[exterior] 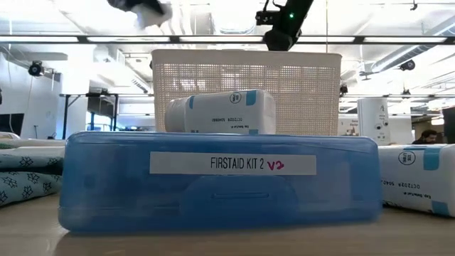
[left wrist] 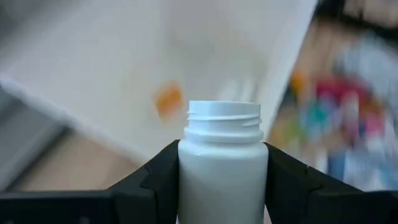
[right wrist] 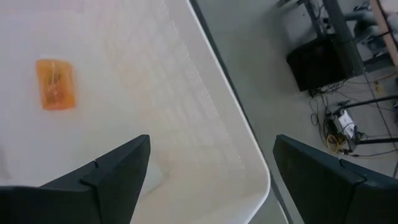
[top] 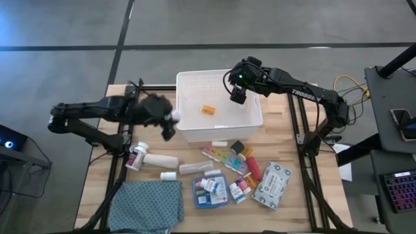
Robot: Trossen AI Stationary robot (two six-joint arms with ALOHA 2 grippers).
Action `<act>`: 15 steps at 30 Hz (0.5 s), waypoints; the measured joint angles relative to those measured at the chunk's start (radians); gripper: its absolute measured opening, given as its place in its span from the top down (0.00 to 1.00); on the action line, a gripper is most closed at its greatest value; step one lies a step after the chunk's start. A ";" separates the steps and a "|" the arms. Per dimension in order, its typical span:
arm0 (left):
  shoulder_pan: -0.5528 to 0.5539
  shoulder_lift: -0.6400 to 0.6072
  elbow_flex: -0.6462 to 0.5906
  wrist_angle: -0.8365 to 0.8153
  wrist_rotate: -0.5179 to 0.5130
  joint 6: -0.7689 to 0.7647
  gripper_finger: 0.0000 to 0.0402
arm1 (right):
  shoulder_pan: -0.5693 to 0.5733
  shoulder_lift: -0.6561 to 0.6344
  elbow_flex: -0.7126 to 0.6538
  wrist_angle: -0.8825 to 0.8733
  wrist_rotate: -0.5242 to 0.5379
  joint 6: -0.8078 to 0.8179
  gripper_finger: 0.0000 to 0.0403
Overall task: Pick & place medical supplies in basket/bin
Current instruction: Put the white medicine bottle into the bin
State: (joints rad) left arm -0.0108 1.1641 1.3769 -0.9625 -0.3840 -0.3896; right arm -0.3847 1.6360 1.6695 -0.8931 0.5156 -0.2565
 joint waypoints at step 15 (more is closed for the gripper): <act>0.193 0.252 0.014 0.349 -0.002 0.303 0.60 | 0.002 -0.074 0.000 0.057 0.000 0.042 0.18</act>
State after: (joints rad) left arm 0.1826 1.4161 1.3909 -0.6138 -0.3863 -0.0867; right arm -0.3832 1.5624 1.6695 -0.8358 0.5152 -0.2145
